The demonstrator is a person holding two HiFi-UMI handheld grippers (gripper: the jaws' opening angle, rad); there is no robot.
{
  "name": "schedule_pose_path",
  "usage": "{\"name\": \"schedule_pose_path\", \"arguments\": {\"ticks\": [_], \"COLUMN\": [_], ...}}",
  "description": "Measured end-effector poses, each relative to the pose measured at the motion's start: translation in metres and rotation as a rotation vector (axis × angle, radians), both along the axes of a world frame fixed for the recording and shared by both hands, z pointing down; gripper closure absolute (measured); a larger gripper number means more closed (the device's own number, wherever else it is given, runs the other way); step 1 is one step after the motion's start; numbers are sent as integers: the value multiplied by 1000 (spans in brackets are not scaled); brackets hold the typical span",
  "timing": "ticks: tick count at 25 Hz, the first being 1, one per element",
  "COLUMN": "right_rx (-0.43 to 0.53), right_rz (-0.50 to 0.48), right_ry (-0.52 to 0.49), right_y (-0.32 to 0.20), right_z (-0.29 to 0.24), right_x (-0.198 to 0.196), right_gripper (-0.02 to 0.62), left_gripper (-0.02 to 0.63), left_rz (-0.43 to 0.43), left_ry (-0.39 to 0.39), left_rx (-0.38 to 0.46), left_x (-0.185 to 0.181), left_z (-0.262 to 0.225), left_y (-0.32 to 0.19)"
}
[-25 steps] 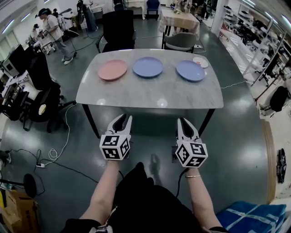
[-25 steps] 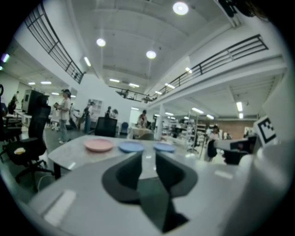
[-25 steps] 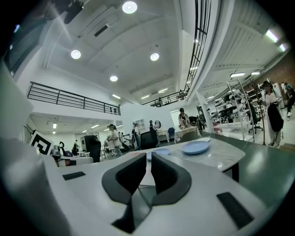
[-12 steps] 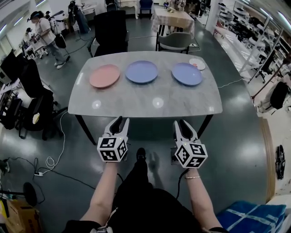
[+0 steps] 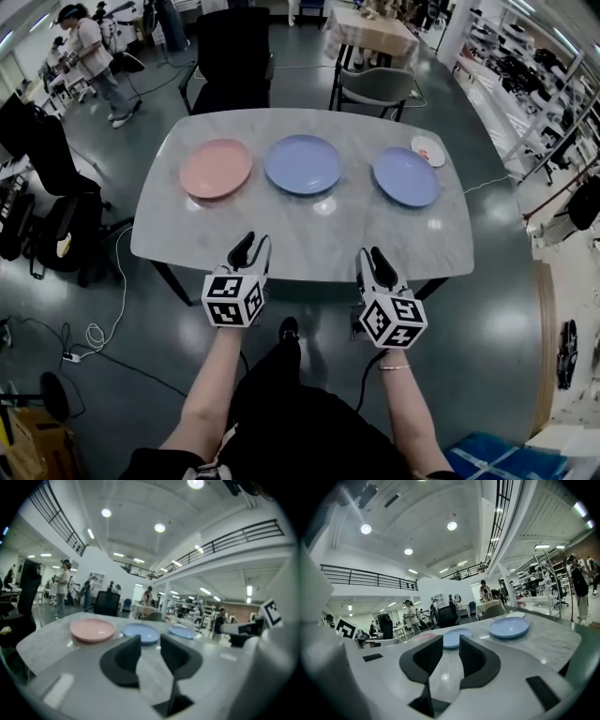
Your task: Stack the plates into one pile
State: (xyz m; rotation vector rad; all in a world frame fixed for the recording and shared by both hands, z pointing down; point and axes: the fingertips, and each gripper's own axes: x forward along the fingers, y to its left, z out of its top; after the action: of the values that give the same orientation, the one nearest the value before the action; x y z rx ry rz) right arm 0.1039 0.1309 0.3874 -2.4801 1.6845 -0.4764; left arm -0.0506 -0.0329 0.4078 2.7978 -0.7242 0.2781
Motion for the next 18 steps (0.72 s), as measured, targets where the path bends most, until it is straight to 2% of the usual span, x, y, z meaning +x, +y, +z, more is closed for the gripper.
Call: {"name": "schedule_pose_path", "arguments": {"ticks": [9,18], "right_rx": [-16,-52], "right_rz": [-94,-270], "right_ry": [-22,5], "right_y": [-130,-229], "right_z": [-1,2], "right_x": [23,11], "right_gripper": [511,511], "left_gripper": [485,485], "left_rz": [-91,-250], "left_ry": [-19,-40], "left_rx": [-14,-61], "left_x": [13,-14], "left_z": [2,22], "left_y": [-111,-175]}}
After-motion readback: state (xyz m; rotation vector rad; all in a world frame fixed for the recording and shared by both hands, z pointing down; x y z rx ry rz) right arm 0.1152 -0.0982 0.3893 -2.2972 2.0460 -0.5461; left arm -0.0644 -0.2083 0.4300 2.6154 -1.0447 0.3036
